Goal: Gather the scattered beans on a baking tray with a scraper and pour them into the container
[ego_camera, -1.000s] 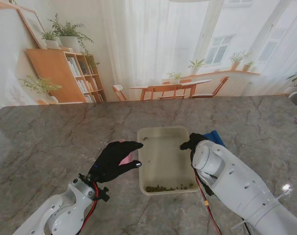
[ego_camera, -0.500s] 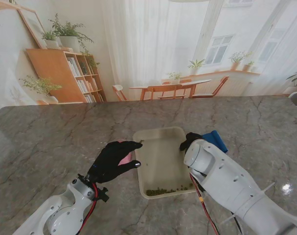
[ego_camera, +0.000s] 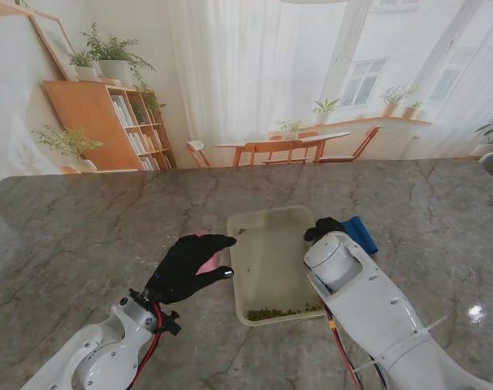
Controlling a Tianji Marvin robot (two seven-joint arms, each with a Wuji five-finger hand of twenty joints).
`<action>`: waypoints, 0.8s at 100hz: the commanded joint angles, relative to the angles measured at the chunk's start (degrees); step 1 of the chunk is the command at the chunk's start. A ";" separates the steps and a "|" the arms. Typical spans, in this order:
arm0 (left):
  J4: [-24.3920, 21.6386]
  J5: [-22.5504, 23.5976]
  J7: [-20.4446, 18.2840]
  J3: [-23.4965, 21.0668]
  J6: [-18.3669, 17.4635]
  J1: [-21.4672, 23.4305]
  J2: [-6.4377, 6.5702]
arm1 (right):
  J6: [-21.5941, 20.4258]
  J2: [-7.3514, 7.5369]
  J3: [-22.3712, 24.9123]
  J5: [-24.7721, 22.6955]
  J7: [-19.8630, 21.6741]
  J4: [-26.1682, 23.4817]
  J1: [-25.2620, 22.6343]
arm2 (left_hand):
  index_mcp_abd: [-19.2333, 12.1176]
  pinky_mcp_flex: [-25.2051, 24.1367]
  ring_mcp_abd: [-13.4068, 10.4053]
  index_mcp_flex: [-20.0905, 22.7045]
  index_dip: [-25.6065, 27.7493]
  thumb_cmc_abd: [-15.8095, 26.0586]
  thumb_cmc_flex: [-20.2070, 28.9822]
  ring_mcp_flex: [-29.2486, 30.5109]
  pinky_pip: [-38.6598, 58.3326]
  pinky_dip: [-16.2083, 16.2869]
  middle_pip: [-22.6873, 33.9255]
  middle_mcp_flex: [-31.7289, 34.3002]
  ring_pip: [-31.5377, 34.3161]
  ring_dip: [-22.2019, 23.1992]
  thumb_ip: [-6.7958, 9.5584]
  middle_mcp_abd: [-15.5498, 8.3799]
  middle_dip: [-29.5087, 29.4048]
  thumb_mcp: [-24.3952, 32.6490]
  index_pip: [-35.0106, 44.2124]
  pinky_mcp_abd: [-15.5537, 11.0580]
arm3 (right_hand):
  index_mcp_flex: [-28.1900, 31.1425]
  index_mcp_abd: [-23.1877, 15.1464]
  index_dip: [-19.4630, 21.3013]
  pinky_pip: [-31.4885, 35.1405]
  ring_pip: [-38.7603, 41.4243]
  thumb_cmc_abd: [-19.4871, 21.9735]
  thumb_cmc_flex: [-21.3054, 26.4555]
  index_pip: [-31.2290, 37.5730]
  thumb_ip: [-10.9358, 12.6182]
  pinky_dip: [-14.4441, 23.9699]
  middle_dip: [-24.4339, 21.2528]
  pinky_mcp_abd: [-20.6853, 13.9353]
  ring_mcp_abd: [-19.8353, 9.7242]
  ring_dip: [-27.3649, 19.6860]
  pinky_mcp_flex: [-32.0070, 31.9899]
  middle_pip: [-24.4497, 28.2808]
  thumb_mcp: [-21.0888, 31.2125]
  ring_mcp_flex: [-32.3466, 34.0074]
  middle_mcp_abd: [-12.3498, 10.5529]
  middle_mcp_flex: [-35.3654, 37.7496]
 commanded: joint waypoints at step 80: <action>-0.43 0.35 0.66 -0.06 0.48 0.87 -0.22 | -6.42 -12.50 12.61 29.15 -27.24 7.28 1.61 | -1.24 0.14 -0.38 0.61 0.36 2.40 1.75 1.38 0.62 1.93 -0.11 0.07 0.28 0.31 5.88 -1.63 0.96 -0.88 0.09 1.32 | 9.40 2.72 11.68 9.46 -17.31 -15.32 19.96 5.57 3.99 -24.99 -7.55 -1.39 0.75 -10.72 16.39 -3.88 26.61 14.22 0.73 10.05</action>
